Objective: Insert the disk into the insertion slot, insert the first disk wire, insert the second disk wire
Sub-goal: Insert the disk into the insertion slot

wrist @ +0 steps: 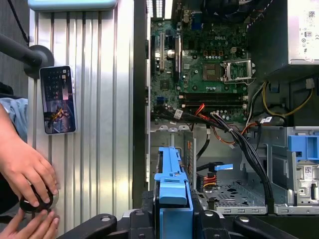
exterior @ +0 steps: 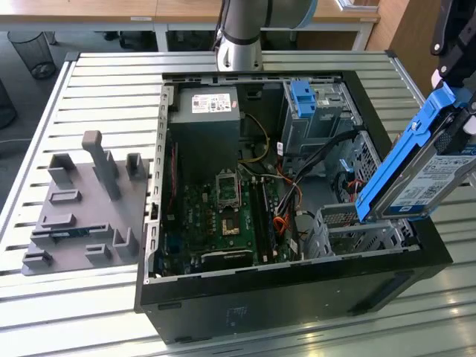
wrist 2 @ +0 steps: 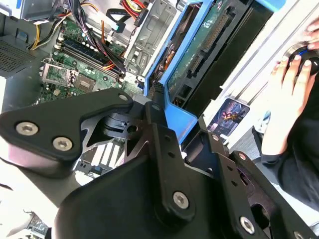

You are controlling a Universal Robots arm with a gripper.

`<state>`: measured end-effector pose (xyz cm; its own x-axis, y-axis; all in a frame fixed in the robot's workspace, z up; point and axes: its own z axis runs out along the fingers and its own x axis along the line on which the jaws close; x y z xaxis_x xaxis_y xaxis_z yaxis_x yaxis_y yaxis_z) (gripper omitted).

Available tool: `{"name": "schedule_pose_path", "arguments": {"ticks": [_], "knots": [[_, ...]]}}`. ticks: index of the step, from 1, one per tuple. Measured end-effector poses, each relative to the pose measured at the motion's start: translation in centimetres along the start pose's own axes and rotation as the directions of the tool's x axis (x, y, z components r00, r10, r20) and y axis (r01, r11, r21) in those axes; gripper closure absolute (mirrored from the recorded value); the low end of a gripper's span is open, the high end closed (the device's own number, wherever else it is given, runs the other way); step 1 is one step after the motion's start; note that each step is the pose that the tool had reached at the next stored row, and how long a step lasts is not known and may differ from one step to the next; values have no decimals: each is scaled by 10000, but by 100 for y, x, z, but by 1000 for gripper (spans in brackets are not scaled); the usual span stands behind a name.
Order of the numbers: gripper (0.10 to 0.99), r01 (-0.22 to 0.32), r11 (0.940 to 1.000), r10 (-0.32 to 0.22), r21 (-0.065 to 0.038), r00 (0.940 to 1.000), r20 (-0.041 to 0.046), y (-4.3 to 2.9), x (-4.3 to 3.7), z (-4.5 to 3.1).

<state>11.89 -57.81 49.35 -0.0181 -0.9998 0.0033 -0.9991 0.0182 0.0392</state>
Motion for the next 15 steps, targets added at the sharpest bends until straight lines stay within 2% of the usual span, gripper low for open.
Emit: {"name": "schedule_pose_path", "arguments": {"ticks": [4,12,15], "knots": [[722,1,10000,-1,43,10000,1,1,0,2],[722,42,9994,-42,335,10000,5,56,1,26],[722,95,9991,-95,415,10000,2,83,1,39]]}}
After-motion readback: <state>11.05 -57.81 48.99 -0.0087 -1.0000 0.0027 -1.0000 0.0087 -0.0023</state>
